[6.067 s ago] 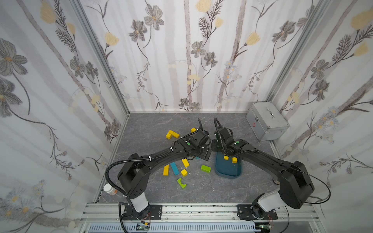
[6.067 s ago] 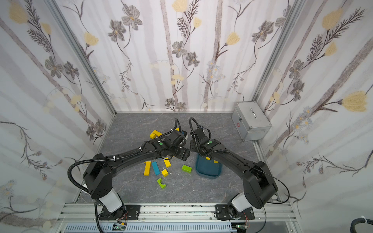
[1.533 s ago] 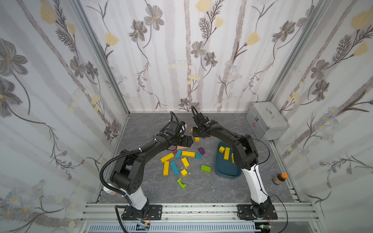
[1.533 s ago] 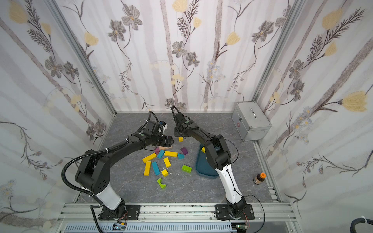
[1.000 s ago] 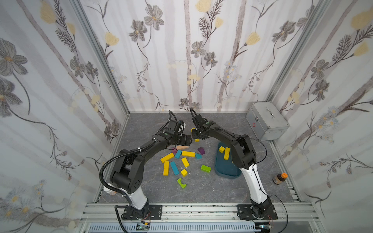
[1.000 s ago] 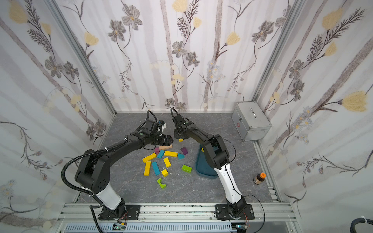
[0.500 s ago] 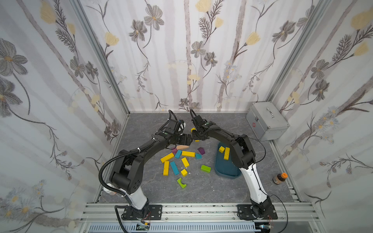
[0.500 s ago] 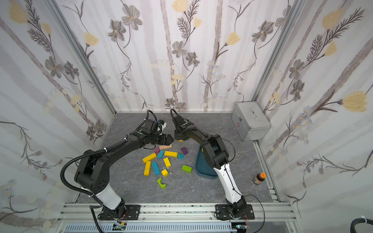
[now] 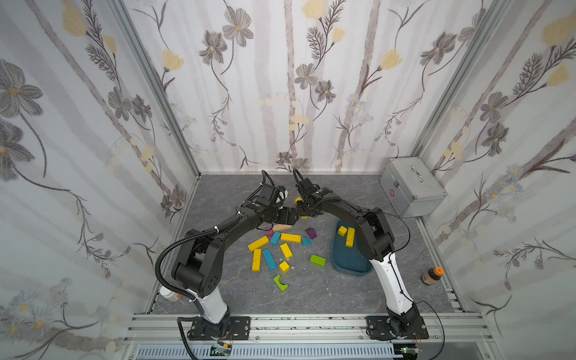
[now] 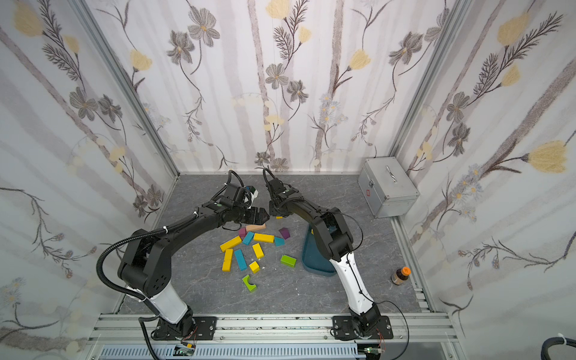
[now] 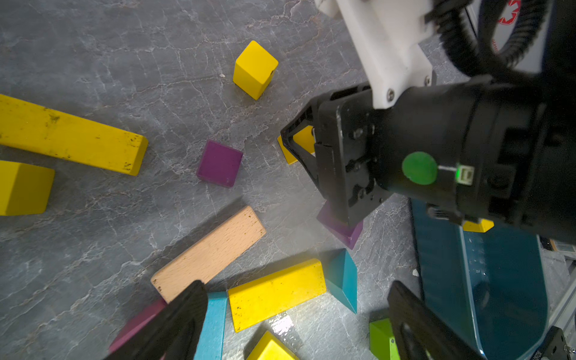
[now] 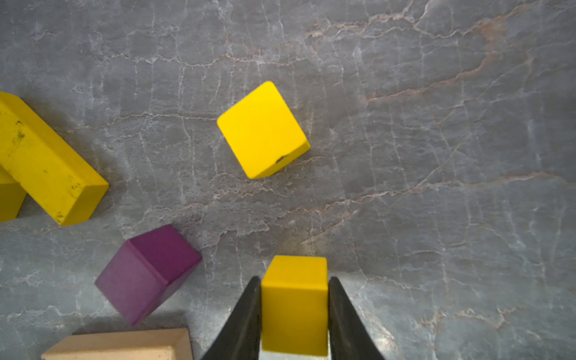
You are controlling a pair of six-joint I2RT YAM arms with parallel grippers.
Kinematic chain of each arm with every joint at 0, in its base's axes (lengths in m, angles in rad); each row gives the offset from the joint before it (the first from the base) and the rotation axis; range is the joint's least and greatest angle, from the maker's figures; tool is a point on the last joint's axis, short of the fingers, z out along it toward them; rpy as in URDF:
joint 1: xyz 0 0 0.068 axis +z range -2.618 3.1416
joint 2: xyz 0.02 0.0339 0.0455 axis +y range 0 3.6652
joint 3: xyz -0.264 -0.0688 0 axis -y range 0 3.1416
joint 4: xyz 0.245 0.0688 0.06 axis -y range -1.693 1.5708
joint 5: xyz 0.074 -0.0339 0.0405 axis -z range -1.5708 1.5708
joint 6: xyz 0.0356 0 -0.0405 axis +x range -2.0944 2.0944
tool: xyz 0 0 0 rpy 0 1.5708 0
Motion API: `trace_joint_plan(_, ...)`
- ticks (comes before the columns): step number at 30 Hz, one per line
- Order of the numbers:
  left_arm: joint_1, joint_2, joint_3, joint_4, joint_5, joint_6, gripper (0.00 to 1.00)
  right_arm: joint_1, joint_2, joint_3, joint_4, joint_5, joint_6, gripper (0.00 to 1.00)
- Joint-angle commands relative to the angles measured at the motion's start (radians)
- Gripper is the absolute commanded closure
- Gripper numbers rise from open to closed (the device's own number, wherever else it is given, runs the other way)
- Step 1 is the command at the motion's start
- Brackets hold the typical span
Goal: Pick out the yellow building blocks
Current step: Pick up the building block from the center of the board.
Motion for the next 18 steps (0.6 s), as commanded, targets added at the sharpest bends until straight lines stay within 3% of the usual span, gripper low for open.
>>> trace_joint_plan(1, 0.0, -0.003, 0.012, -0.008, -0.008, 0.001, 0.08, 0.002, -0.018, 0.006, 0.017, 0.031, -0.005, 0.69)
trace_joint_plan(18, 0.0, -0.059, -0.002, -0.018, -0.019, 0.006, 0.08, 0.001, -0.167, -0.068, 0.053, 0.038, -0.009, 0.73)
